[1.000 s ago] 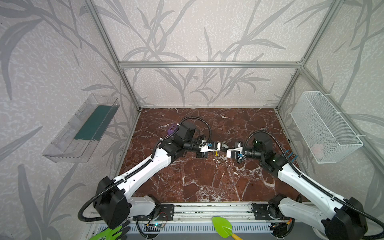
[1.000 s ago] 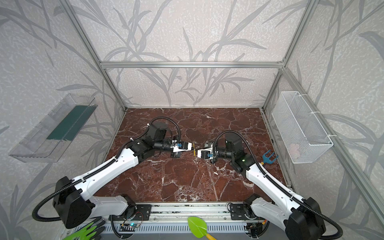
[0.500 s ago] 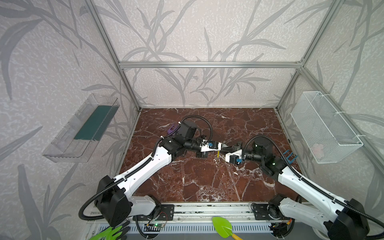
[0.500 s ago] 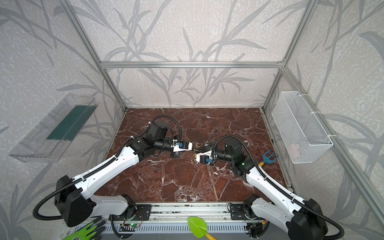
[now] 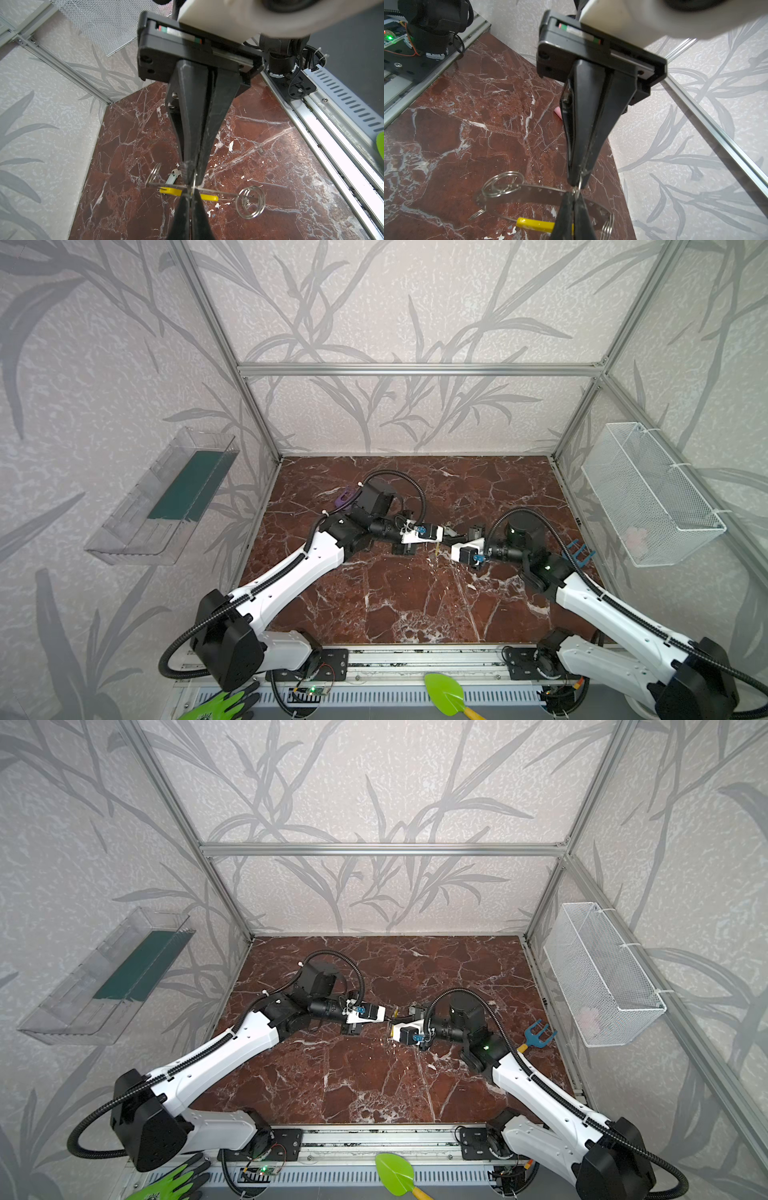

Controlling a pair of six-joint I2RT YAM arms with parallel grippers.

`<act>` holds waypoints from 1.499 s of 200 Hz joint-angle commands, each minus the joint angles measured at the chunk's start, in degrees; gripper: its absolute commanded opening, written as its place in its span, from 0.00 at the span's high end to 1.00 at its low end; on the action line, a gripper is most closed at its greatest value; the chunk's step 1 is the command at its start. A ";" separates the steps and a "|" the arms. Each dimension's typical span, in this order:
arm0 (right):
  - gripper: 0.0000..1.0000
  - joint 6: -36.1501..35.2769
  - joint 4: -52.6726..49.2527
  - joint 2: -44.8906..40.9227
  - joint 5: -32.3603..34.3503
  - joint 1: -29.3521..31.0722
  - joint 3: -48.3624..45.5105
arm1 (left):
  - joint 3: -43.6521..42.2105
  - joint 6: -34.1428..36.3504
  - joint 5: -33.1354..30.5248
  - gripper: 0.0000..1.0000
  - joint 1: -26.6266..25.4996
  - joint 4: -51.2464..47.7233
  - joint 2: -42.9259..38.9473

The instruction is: Put the keys on the keyring

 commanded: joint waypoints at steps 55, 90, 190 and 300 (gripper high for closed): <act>0.90 -2.74 -3.09 0.51 -0.32 0.26 1.51 | 2.11 -2.43 2.91 1.00 -0.22 1.73 0.15; 0.95 -3.44 -3.83 0.67 -0.20 0.25 1.88 | 1.76 -4.23 3.51 1.00 -0.21 3.49 -0.01; 1.00 -9.94 -4.02 0.76 4.49 0.33 1.71 | 2.60 -12.60 5.76 1.00 -0.21 3.95 2.19; 1.00 -8.99 -4.40 1.90 4.42 -0.12 2.91 | 2.98 -7.74 4.61 1.00 -1.05 -0.47 3.19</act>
